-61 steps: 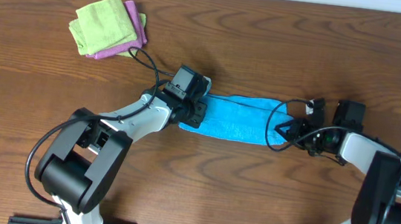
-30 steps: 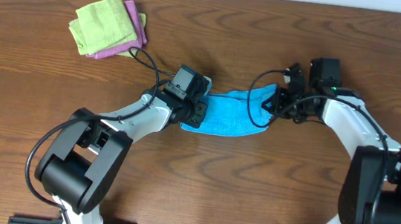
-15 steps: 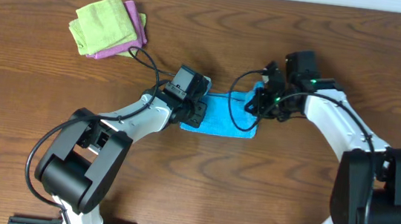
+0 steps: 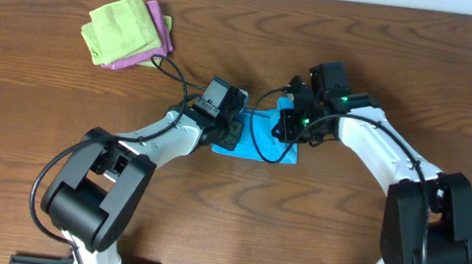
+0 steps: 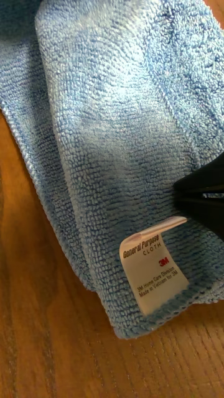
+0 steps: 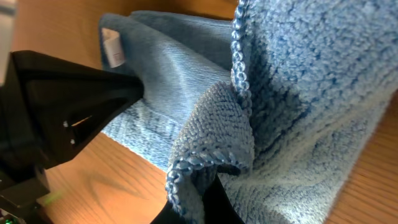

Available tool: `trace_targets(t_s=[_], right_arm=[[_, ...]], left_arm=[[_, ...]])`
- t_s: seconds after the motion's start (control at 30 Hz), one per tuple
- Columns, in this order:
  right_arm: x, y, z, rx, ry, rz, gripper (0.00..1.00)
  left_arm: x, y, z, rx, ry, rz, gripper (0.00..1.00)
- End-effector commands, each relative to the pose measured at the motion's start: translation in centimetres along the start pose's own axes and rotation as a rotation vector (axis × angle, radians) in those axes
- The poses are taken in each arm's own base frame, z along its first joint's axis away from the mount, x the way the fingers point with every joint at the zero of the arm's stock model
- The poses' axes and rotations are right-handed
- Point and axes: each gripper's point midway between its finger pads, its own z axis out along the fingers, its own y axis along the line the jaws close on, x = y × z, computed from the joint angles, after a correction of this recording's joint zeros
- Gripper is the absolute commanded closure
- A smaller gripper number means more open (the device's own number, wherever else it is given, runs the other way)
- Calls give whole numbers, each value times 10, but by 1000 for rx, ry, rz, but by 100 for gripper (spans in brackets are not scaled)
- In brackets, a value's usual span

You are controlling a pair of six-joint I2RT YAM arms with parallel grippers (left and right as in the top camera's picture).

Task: Fold the cloth
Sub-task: 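Fold the strip's right end leftward toward the left gripper, then release the left gripper and move it back-left away from the cloth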

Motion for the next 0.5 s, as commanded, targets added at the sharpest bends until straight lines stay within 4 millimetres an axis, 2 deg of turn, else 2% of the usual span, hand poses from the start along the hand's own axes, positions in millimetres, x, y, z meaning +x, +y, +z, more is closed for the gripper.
trace_targets(t_s=[0.0, 0.47], right_arm=[[-6, 15, 3, -13, -9, -18, 98], [-1, 32, 10, -27, 5, -9, 99]], left_arm=[[1, 7, 6, -30, 12, 11, 94], [-12, 6, 0, -27, -15, 12, 94]])
